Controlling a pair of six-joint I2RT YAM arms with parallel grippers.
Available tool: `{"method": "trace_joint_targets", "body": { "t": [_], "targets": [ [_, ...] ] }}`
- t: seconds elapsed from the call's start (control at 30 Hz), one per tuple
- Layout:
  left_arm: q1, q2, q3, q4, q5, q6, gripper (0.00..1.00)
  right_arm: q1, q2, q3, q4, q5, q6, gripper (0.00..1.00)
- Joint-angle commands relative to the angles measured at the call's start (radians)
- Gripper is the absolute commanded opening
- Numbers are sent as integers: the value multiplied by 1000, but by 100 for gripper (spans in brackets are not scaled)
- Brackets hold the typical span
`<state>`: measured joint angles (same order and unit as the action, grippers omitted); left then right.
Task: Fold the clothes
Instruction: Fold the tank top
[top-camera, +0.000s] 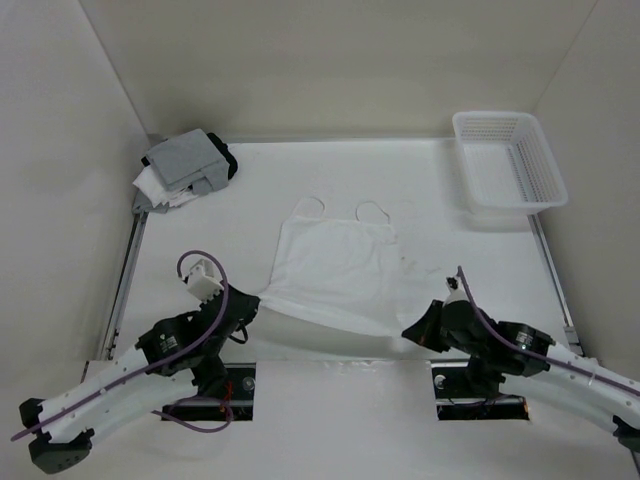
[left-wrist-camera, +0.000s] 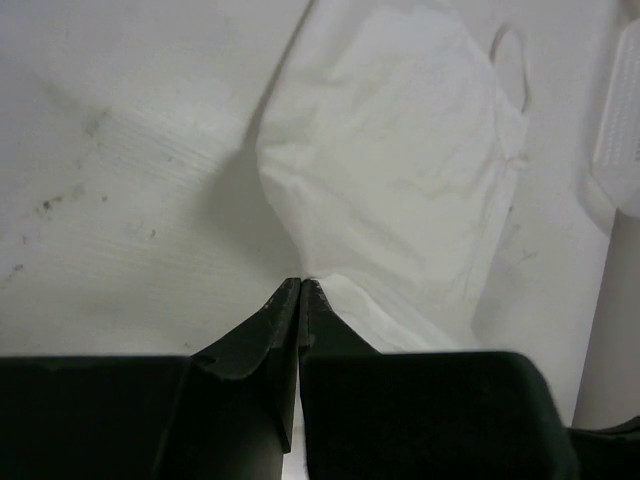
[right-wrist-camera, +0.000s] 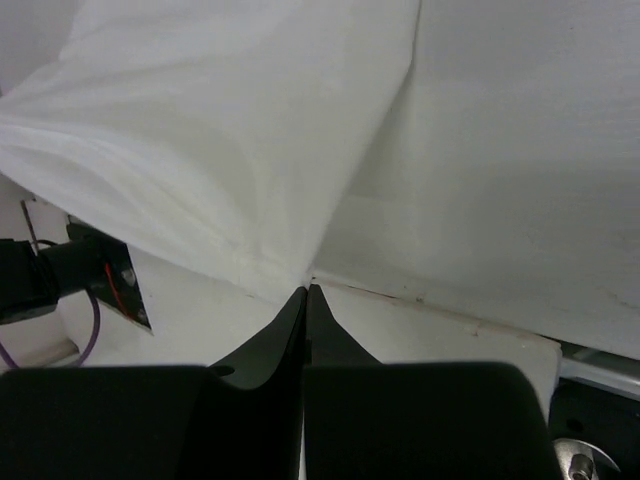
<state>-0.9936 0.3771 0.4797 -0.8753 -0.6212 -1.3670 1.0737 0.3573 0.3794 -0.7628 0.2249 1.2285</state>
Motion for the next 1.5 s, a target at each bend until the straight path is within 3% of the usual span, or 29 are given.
{"method": "trace_joint_targets", "body": {
  "t": [0.0, 0.1, 0.2, 0.33, 0.5, 0.77, 1.13, 1.3, 1.47],
  "targets": [
    [-3, 54, 111, 71, -170, 72, 0, 7, 20, 105, -23, 114, 10, 0],
    [28, 167, 148, 214, -233, 190, 0, -88, 165, 176, 122, 140, -143, 0],
    [106, 284, 152, 443, -204, 325, 0, -239, 331, 207, 331, 90, -306, 0],
    [284, 460, 151, 723, -51, 453, 0, -463, 497, 237, 569, -80, -402, 0],
    [459, 693, 210, 946, 86, 491, 0, -628, 667, 308, 694, -179, -446, 0],
    [542, 1041, 378, 1104, 169, 534, 1, -734, 962, 449, 790, -211, -478, 1],
    [609, 1422, 598, 1141, 213, 554, 5, -801, 1310, 627, 846, -191, -459, 3],
    [620, 1419, 593, 1156, 213, 554, 26, -800, 1329, 636, 870, -167, -442, 28],
    [619, 1251, 400, 1173, 215, 566, 37, -763, 1156, 479, 899, -90, -457, 42]
  ]
}}
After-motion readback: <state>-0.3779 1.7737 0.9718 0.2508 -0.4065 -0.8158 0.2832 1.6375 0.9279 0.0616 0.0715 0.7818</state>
